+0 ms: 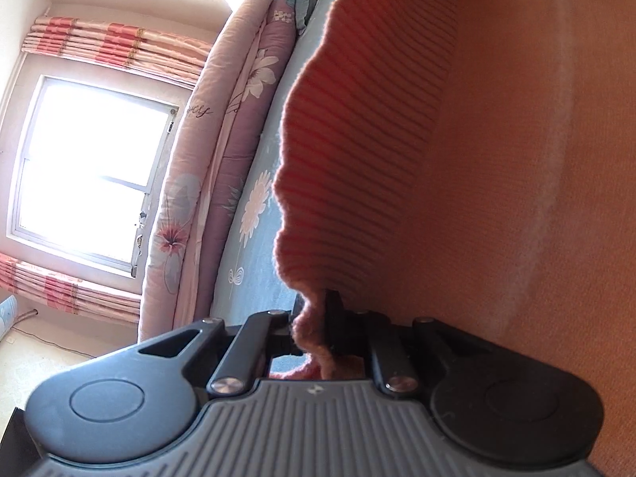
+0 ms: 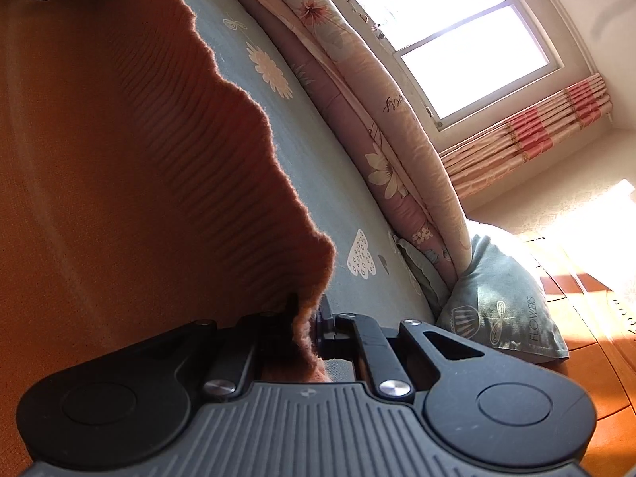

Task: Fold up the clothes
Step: 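Lift the hem with both grippers and carry it over toward the collar, then lower the hem onto the collar and open both grippers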

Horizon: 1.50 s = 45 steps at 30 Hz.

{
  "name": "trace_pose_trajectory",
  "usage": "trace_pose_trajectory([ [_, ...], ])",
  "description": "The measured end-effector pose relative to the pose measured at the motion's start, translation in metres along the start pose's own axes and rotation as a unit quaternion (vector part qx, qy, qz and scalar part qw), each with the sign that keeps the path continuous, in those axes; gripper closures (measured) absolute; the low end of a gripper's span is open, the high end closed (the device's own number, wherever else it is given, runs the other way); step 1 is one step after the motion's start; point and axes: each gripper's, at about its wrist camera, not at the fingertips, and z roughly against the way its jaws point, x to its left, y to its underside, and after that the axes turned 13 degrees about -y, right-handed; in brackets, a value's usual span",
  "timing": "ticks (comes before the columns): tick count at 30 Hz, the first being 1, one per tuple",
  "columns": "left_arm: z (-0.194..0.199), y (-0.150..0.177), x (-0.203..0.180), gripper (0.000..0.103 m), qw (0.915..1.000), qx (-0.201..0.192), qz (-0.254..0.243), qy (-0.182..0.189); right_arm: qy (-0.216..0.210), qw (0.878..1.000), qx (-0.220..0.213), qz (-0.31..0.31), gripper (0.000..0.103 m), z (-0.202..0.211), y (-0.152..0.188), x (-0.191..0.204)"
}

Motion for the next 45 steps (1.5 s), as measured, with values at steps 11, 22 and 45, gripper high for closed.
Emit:
trace_pose_trajectory([
  [11,-0.028,-0.009,0.009,0.066,0.9978,0.017,0.058,0.028,0.006,1.000,-0.006,-0.018,0.050,-0.015,-0.003,-0.008],
  [22,-0.054,0.044,0.044,0.066,0.9897,0.071,0.119,0.033,-0.095,0.992,-0.026,-0.074,0.034,-0.018,0.002,-0.061],
  [45,0.012,0.116,0.101,0.072,0.9522,0.107,0.263,0.114,-0.209,0.896,-0.049,-0.388,0.029,0.002,0.064,-0.160],
])
